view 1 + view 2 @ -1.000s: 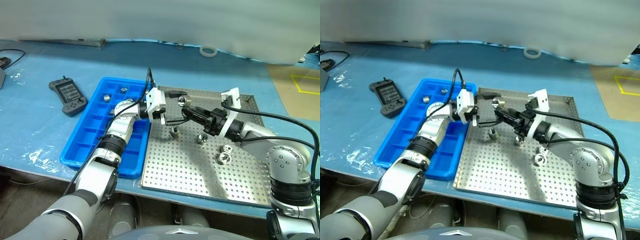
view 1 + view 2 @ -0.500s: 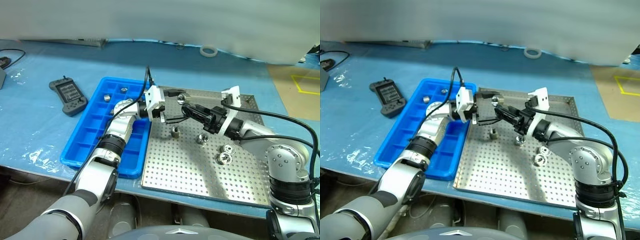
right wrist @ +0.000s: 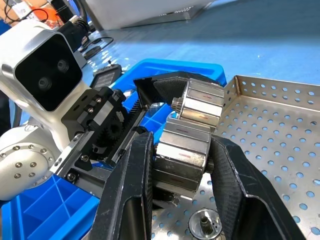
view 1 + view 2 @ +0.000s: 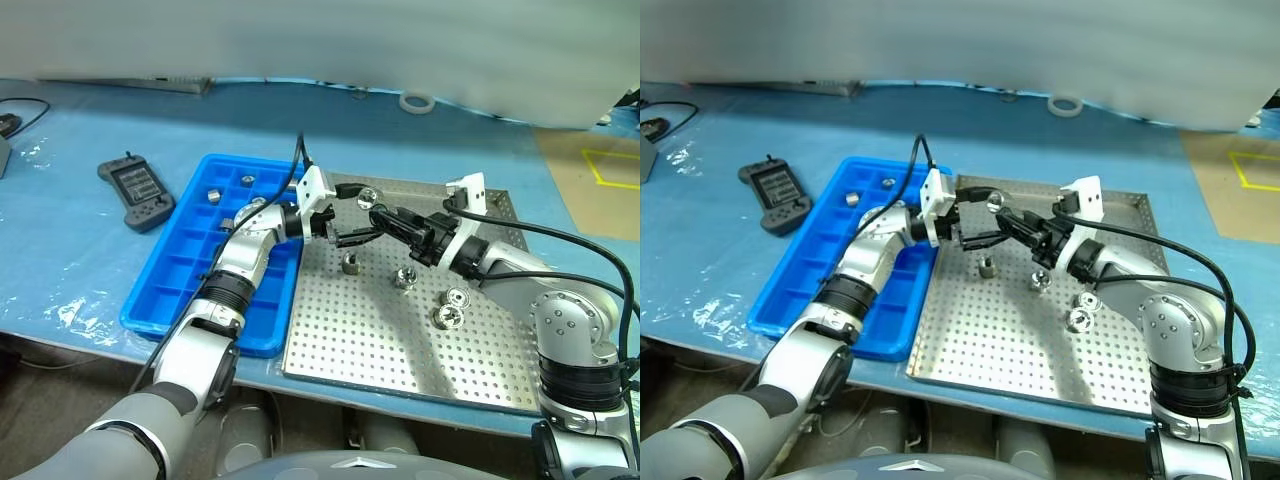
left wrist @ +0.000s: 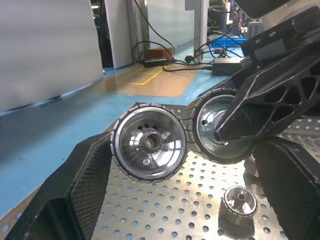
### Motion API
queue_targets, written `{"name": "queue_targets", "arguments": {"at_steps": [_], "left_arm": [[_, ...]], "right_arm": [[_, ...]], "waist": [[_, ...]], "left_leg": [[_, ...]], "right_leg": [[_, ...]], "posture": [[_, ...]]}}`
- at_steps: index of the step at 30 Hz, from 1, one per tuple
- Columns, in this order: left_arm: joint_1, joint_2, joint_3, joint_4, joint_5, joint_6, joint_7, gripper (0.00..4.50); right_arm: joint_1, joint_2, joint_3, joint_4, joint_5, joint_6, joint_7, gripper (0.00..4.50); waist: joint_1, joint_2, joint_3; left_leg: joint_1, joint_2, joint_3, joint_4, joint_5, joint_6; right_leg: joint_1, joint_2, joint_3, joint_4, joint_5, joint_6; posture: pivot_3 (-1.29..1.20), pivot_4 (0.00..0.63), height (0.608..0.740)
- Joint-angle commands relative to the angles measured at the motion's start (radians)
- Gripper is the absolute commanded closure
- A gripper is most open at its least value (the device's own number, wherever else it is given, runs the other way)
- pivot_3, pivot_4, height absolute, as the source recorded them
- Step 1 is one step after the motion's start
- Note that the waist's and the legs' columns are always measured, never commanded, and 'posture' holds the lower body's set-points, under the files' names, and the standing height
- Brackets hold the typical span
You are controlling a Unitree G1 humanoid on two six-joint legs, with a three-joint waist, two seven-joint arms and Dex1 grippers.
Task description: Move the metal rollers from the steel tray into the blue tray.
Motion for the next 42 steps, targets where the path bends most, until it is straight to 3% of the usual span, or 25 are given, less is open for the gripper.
{"name": "queue_targets", "arguments": {"at_steps": [1,10,18,23,31,33,42], "left_arm": [[-0.039,-0.005,0.032,-0.073,-0.059,-0.016,0.000,0.26],[-0.070,-0.024,0.091,-0.054,-0.106,-0.052,0.027,0.26],[-0.038,0.129,0.049,-0.118,-0.151,0.098,-0.204,0.26],[-0.052,0.122,0.054,-0.053,-0.102,0.005,-0.118,0.26],[-0.077,0.110,0.074,-0.014,-0.120,0.012,-0.097,0.26],[-0.073,0.111,0.080,-0.008,-0.138,0.056,-0.100,0.26],[-0.101,0.143,0.188,-0.007,-0.367,0.568,-0.165,0.26]], "right_arm": [[0.022,-0.001,0.025,-0.004,-0.011,0.023,0.006,3.24],[0.023,0.001,0.025,-0.005,-0.016,0.025,0.008,3.24],[0.028,-0.001,0.022,-0.004,-0.021,0.027,0.010,3.24],[0.022,0.008,0.024,0.002,-0.029,0.033,0.012,3.24],[0.015,0.004,0.020,0.002,-0.029,0.042,0.019,3.24],[0.016,-0.003,0.016,-0.003,-0.027,0.041,0.028,3.24],[-0.028,-0.043,-0.131,-0.026,0.156,0.040,0.073,3.24]], "waist": [[0.000,0.000,0.000],[0.000,0.000,0.000],[-0.001,0.000,0.000],[0.004,0.000,0.000],[0.000,0.000,0.001],[0.000,0.000,0.001],[0.002,0.000,0.001]], "left_leg": [[0.000,0.000,0.000,0.000,0.000,0.000],[0.000,0.000,0.000,0.000,0.000,0.000],[0.000,0.000,0.000,-0.002,0.001,-0.001],[0.000,-0.001,0.000,-0.003,0.001,-0.002],[0.000,0.000,0.000,-0.003,0.002,-0.004],[0.000,0.000,0.000,-0.003,0.002,-0.004],[0.001,0.000,0.000,-0.003,0.003,-0.005]], "right_leg": [[0.000,0.000,0.000,0.000,0.000,0.000],[0.000,0.000,0.000,0.000,0.000,0.000],[-0.001,0.001,0.000,0.000,0.000,0.000],[0.000,0.000,0.000,-0.001,0.000,0.000],[-0.001,0.000,0.000,0.000,0.000,0.000],[-0.001,0.001,0.000,0.000,0.000,0.000],[-0.001,0.000,0.000,0.000,0.000,0.000]], "posture": [[-0.34,0.150,0.740],[-0.34,0.150,0.740],[-0.34,0.150,0.740],[-0.33,0.150,0.740],[-0.33,0.150,0.740],[-0.33,0.150,0.740],[-0.33,0.150,0.740]]}}
